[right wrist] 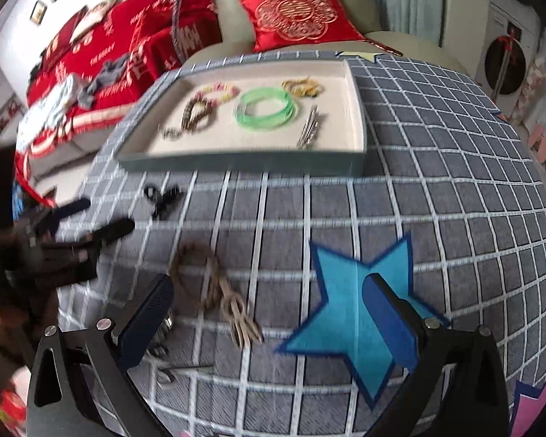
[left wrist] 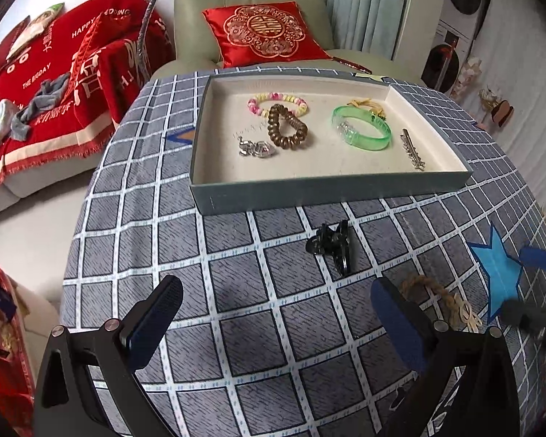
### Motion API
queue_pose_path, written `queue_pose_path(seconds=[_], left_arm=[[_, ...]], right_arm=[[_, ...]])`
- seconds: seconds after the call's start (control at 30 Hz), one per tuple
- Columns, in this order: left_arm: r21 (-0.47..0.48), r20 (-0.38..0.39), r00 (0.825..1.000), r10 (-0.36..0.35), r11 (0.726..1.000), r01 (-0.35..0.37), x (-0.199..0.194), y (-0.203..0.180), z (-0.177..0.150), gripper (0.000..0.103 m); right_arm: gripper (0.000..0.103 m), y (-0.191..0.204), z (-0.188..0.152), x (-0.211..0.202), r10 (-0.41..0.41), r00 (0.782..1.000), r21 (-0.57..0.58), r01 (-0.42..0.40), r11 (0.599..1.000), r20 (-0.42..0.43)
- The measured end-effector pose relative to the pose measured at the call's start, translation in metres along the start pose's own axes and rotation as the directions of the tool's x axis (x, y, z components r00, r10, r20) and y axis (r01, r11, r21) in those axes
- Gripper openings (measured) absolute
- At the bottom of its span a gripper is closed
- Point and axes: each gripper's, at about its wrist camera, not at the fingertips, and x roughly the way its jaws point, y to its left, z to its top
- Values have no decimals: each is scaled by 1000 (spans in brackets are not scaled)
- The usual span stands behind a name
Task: Organize jewelry
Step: 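Grasp the black claw clip with the left tool while the right tool grasps the beige claw clip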
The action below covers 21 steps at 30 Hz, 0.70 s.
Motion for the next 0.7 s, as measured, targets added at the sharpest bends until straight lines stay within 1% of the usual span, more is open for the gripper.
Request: queue_pose_path(seconds=[0.07, 0.13, 0.3, 0.47, 0.53, 0.57, 0.6, 0.63, 0.7], left_arm=[[2, -4, 1000, 5, 1000, -5, 2, -3, -2, 103], [4, -5, 1000, 7, 1000, -7, 3, -6, -1, 103], [-5, -3, 1000, 15, 1000, -15, 9, -8, 0, 103], [-2, -8, 1000, 12, 1000, -12, 16, -13, 2, 103], [0, -13, 1000, 13, 1000, -13, 19, -15, 2, 103], [1, -13, 1000, 11, 1000, -11, 21, -16, 2, 103], [2, -13, 1000, 11, 1000, -11, 22, -17, 3, 103], [4, -12, 1000, 12, 1000, -12, 23, -18, 3, 103], [13, -19, 1000, 14, 1000, -14, 26, -20, 4, 103]], right_arm=[[103, 5, -8, 2, -20, 1000, -33, 19, 999, -7], [103, 7, -14, 4, -21, 1000, -46, 21, 999, -16], [103, 10, -25, 11, -16, 999, -55, 14, 998, -37], [102, 15, -31, 14, -30, 999, -81, 28, 996, -32], [93, 19, -33, 16, -40, 999, -99, 37, 994, -31], [91, 20, -33, 17, -49, 998, -107, 45, 993, -32], [87, 21, -33, 19, -57, 998, -117, 53, 992, -34], [81, 23, -33, 20, -61, 997, -123, 56, 991, -37], [74, 24, -32, 24, -63, 997, -130, 57, 990, -42]])
